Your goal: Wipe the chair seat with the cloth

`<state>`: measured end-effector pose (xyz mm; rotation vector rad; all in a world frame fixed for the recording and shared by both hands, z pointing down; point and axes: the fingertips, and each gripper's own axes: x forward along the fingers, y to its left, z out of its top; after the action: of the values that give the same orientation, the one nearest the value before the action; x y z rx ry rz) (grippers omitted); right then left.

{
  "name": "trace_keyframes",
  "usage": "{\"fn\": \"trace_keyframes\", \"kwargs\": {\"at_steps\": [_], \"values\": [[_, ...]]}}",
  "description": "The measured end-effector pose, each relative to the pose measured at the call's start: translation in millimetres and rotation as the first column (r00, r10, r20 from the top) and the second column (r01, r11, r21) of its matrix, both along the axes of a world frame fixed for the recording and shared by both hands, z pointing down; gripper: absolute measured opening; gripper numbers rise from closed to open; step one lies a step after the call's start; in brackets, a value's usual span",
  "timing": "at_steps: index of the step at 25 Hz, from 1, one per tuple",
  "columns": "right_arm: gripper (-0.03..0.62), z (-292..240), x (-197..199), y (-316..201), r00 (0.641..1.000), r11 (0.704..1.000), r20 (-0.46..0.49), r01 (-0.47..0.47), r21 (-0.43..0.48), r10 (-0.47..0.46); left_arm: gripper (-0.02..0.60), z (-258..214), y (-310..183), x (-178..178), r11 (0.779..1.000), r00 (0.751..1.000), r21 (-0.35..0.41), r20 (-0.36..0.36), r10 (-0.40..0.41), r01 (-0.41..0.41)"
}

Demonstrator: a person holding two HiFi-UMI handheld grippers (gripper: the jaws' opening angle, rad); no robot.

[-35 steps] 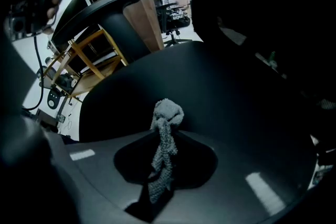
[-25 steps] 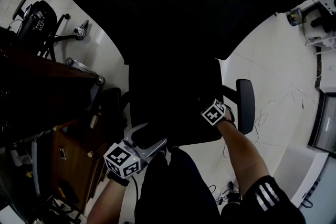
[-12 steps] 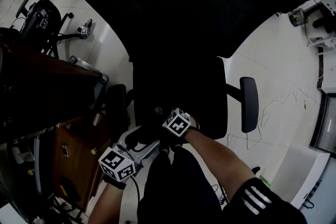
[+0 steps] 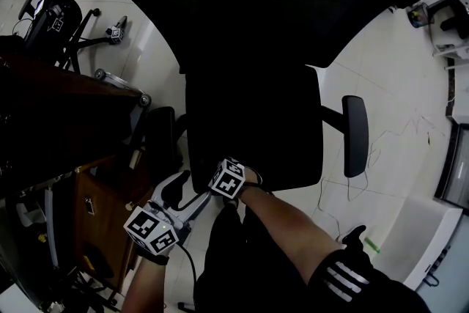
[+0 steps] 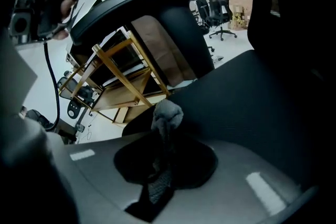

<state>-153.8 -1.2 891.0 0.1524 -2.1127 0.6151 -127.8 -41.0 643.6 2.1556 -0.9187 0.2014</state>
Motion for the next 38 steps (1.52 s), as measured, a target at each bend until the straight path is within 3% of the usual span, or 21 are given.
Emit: {"fn": "trace_keyframes", "kwargs": {"at_steps": [4, 9, 15, 20, 25, 30, 38], "values": [[0.052, 10, 43, 10, 0.997, 1.0, -0.072, 0.016, 0.013, -0.015, 0.327, -4, 1, 15, 1.0, 1.0, -0.016, -0.013, 0.025, -0.026], [0.052, 22, 142, 13, 0.98, 0.998, -0.187, -0.065, 0.016, 0.067, 0.328, -6, 1, 39, 0.996, 0.996, -0.015, -0.018, 0.086, -0.087], [0.052, 18, 268, 16, 0.927, 0.978, -0.315, -0.203, 0.043, 0.206, 0.328, -13, -9, 70, 0.99, 0.989, 0.006, -0.046, 0.141, -0.14], [0.052, 8, 327, 14, 0.882, 0.957, -0.377, -0.288, 0.043, 0.282, 0.328, -22, -13, 85, 0.985, 0.984, -0.005, -0.037, 0.173, -0.174], [0.052, 2, 343, 3, 0.852, 0.93, -0.381, -0.361, 0.069, 0.359, 0.328, -16, -14, 85, 0.988, 0.987, -0.008, -0.022, 0.156, -0.157], [0.052, -28, 318, 5, 0.832, 0.863, -0.273, -0.505, -0.011, 0.483, 0.328, -33, -13, 86, 0.99, 0.991, -0.011, 0.0, 0.137, -0.137], [0.052, -144, 272, 3, 0.884, 0.885, -0.046, -0.465, 0.018, 0.466, 0.328, -105, 1, 77, 0.996, 0.997, 0.037, 0.02, 0.08, -0.081]]}}
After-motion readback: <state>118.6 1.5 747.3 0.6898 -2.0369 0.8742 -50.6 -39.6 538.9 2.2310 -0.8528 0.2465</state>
